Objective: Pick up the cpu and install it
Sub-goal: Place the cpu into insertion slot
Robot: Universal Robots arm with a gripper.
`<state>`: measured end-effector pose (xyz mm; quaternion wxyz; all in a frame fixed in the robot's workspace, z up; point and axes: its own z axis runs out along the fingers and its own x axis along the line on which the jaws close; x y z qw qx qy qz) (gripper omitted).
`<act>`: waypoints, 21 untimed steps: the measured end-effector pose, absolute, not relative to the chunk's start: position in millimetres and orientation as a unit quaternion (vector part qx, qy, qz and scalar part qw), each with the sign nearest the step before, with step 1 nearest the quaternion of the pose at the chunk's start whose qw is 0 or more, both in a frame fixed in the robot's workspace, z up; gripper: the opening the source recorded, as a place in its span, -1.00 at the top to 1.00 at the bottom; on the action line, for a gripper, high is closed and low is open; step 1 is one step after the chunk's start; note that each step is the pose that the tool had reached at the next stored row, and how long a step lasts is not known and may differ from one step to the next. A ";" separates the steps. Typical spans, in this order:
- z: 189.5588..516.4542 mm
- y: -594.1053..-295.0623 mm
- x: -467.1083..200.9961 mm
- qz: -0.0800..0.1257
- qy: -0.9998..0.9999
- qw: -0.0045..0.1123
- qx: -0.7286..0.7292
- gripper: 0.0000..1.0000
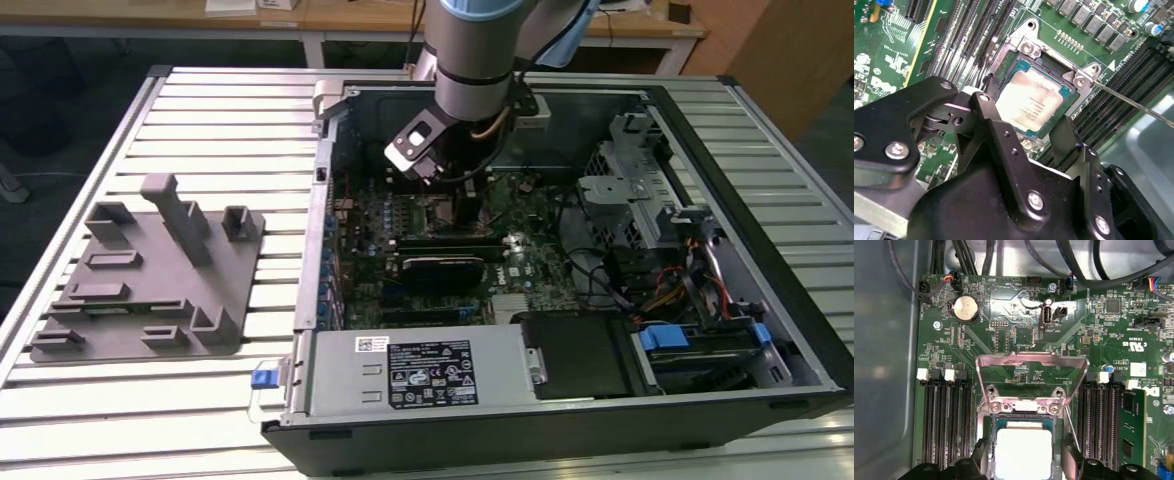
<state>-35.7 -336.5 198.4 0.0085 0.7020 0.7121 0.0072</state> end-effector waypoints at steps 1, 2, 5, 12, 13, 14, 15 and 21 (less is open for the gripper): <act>200.2 -336.5 -35.7 0.007 0.712 0.008 0.702 -0.35; 202.0 -336.5 -35.7 0.007 0.712 0.008 0.702 -0.35; 207.0 -336.5 -35.7 0.007 0.712 0.008 0.702 -0.35; 208.5 -336.5 -35.7 0.007 0.712 0.008 0.702 -0.35; 208.6 -336.5 -35.7 0.007 0.712 0.008 0.702 -0.35; 208.7 -336.5 -35.8 0.007 0.712 0.008 0.702 -0.33; 208.8 -336.5 -35.7 0.007 0.712 0.008 0.702 -0.33; 209.3 -336.5 -35.7 0.007 0.712 0.008 0.702 0.15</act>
